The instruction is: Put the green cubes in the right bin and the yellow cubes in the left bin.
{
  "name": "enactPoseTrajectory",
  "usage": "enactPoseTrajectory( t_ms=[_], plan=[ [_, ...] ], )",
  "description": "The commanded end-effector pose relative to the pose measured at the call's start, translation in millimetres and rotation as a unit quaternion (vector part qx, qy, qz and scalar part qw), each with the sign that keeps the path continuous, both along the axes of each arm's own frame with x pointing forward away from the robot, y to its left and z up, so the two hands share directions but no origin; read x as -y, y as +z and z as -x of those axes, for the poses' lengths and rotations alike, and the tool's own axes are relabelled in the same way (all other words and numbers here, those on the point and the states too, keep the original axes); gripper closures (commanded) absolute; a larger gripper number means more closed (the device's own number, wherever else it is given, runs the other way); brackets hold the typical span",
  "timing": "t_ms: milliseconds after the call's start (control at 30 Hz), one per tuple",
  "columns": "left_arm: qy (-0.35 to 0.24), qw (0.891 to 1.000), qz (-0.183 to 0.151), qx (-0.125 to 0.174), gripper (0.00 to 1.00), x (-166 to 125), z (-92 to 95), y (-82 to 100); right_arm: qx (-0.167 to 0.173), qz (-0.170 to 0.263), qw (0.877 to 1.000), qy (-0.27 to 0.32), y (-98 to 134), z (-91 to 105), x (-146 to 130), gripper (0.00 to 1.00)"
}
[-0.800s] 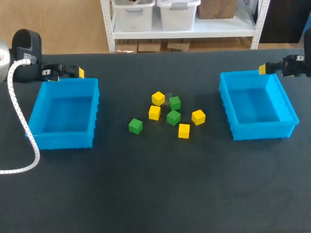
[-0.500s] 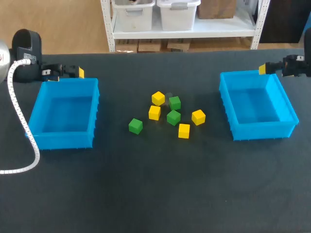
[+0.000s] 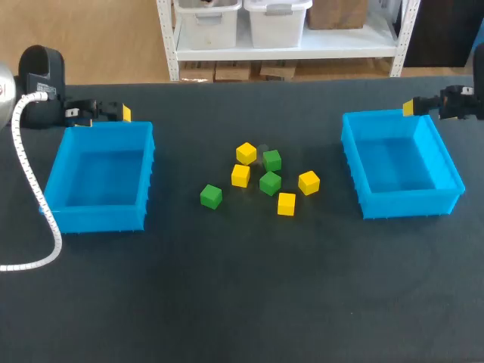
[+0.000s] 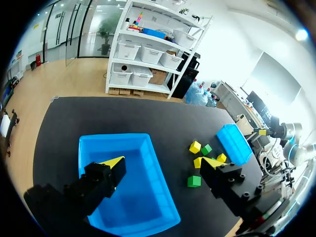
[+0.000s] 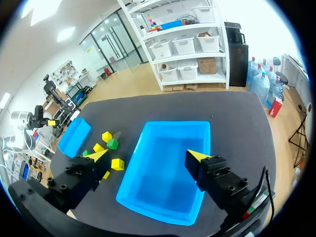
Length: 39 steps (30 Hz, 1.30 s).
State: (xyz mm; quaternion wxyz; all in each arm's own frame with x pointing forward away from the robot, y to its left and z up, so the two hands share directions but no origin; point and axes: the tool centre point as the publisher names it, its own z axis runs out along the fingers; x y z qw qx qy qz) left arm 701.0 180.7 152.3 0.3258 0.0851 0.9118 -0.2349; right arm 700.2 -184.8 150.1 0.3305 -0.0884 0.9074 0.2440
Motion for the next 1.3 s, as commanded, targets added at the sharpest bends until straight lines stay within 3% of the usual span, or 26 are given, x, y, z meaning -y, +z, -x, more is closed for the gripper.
enactPoseTrajectory(
  t_ms=[33, 233, 400, 800, 867, 1100, 1300],
  plan=[
    [-0.003, 1.0, 0.004, 0.003, 0.0, -2.0, 0.2, -1.6, -0.002, 0.007, 1.0, 0.01, 2.3, -1.7, -3.9, 0.0],
    [-0.003, 1.0, 0.004, 0.003, 0.0, -2.0, 0.2, -1.6, 0.017, 0.047, 0.997, 0.053, 14.5, -20.0, -30.1, 0.0],
    [-0.003, 1.0, 0.004, 0.003, 0.0, -2.0, 0.2, -1.6, 0.013, 0.091, 0.989, 0.112, 18.7, -33.2, -45.6, 0.0],
    [-0.003, 1.0, 0.004, 0.003, 0.0, -2.0, 0.2, -1.6, 0.008, 0.191, 0.955, 0.228, 23.4, -70.1, -83.6, 0.0],
    [-0.003, 1.0, 0.004, 0.003, 0.0, -2.0, 0.2, -1.6, 0.012, 0.212, 0.946, 0.246, 21.4, -76.8, -89.7, 0.0],
    [-0.003, 1.0, 0.004, 0.003, 0.0, -2.0, 0.2, -1.6, 0.02, 0.304, 0.886, 0.35, 14.2, -89.3, -114.2, 0.0],
    [-0.003, 1.0, 0.004, 0.003, 0.0, -2.0, 0.2, -1.6, 0.034, 0.357, 0.838, 0.412, 5.8, -95.9, -129.7, 0.0]
  ],
)
